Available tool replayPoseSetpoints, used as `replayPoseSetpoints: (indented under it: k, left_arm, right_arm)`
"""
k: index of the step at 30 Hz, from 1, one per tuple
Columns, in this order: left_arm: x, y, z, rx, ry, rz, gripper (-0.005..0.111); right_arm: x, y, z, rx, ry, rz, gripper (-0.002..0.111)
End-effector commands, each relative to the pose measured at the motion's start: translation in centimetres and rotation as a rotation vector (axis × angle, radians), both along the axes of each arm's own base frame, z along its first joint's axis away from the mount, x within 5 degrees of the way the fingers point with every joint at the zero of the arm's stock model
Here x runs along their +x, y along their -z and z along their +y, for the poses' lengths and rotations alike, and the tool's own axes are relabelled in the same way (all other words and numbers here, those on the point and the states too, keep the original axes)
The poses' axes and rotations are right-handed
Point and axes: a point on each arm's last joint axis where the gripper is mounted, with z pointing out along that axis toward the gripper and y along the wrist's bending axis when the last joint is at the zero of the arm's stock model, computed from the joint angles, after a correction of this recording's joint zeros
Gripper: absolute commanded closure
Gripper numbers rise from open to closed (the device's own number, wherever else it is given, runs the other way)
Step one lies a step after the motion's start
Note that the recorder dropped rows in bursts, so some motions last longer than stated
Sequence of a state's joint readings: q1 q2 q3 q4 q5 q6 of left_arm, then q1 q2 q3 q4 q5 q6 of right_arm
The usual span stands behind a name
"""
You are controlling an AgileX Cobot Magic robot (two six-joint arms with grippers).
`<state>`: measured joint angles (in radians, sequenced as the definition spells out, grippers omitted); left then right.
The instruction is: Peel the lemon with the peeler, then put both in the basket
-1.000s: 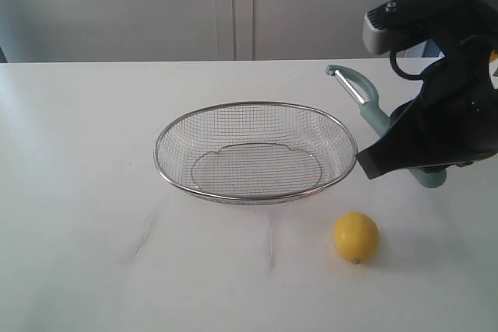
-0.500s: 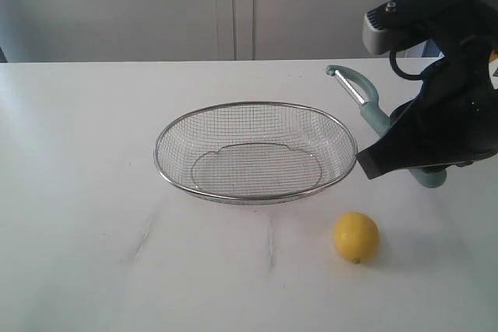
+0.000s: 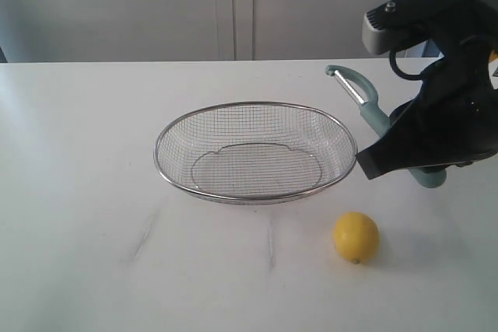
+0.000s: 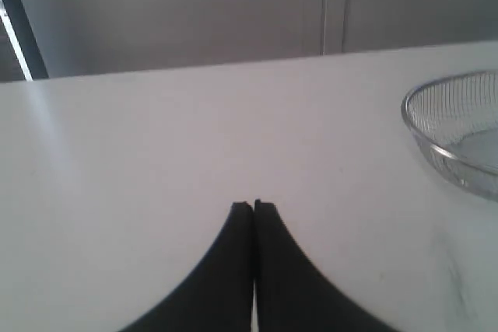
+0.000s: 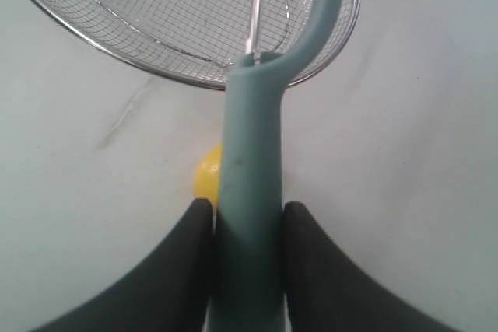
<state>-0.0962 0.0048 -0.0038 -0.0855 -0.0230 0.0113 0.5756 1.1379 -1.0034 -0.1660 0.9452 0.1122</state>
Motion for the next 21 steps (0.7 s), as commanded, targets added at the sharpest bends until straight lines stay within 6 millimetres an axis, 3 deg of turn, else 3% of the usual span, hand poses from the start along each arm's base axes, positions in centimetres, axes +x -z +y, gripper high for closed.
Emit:
replayPoseSetpoints:
  k: [1,8,10,12,16,21]
  left_arm:
    - [0.0,-1.2,0.2,-0.193,-0.022,-0.126,0.107]
    - [-0.6,-4.2,0.4,-0.710,0.052,-0.391,0.107]
    - [-1.1,-6.1,-0.4,-0.571,0.134,-0.394,0.107]
    - [-1.1,-7.4,0.0,-0.549,0.058,-0.292,0.107]
    - [-0.1,-10.8,0.1,-0.299,0.007,-0.286,0.107]
    - [2.7,-12.2,0.2,0.055,-0.048,-0.221,0.107]
  right_arm:
    - [0.1,-0.1,-0.3,-0.001,0.009,-0.018,0.108]
    - [0.1,-0.1,-0.3,0.002,0.008,-0.022,0.108]
    - [0.1,-0.1,-0.2,0.004,0.007,-0.026,0.108]
    - [0.1,-0.1,-0.2,0.007,0.006,-0.029,0.108]
    - [0.2,-0.2,-0.2,0.009,0.006,-0.032,0.108]
    - [0.2,-0.2,-0.2,0.009,0.006,-0.033,0.108]
